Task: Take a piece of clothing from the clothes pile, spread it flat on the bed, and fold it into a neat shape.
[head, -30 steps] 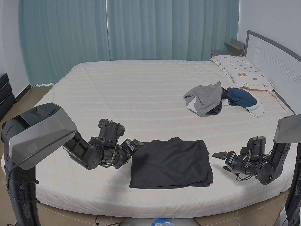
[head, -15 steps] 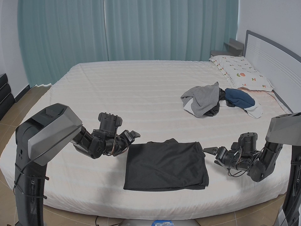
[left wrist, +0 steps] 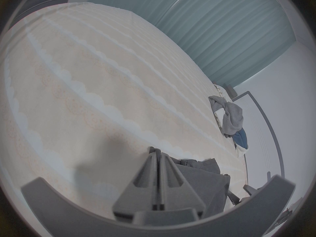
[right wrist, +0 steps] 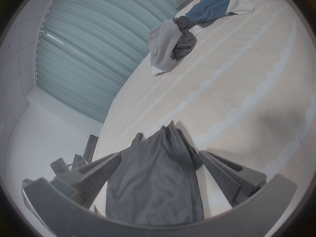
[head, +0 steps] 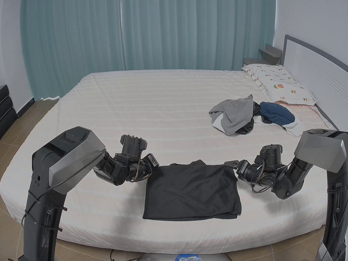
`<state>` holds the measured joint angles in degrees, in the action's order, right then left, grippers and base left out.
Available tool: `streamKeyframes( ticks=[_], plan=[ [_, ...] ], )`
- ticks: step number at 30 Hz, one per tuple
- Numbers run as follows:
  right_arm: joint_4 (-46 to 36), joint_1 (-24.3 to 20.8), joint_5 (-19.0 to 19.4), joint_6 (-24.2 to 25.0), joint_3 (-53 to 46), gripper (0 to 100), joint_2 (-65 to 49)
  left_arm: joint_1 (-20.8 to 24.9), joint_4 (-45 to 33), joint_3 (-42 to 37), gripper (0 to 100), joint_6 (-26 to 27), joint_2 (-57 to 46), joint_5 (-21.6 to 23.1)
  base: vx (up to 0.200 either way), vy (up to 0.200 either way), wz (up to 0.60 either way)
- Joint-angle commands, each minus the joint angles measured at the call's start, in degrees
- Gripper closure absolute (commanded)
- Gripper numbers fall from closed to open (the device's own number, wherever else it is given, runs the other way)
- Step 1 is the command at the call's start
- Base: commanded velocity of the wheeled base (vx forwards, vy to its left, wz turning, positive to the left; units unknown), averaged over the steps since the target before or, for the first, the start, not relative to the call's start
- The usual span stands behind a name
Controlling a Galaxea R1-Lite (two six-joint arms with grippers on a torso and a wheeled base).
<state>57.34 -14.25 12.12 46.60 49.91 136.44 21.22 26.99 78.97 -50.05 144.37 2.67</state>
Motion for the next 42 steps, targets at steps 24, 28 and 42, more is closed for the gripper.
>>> streamKeyframes(
  ticks=[24,28,42],
  plan=[
    [-6.0,1.3,-3.7,0.5,13.1,100,7.0,0.0,0.3,-0.2,100,-0.1,0.7,-4.3,0.0,0.0,0.0],
    [-6.0,2.2,-4.0,0.5,13.0,100,6.9,-0.1,0.3,-0.3,100,-0.1,0.7,-5.0,0.0,0.0,0.0],
    [-6.2,2.6,-4.0,0.2,13.2,100,7.1,0.0,0.3,-0.4,100,0.0,0.7,-6.2,0.0,0.0,0.0]
  ],
)
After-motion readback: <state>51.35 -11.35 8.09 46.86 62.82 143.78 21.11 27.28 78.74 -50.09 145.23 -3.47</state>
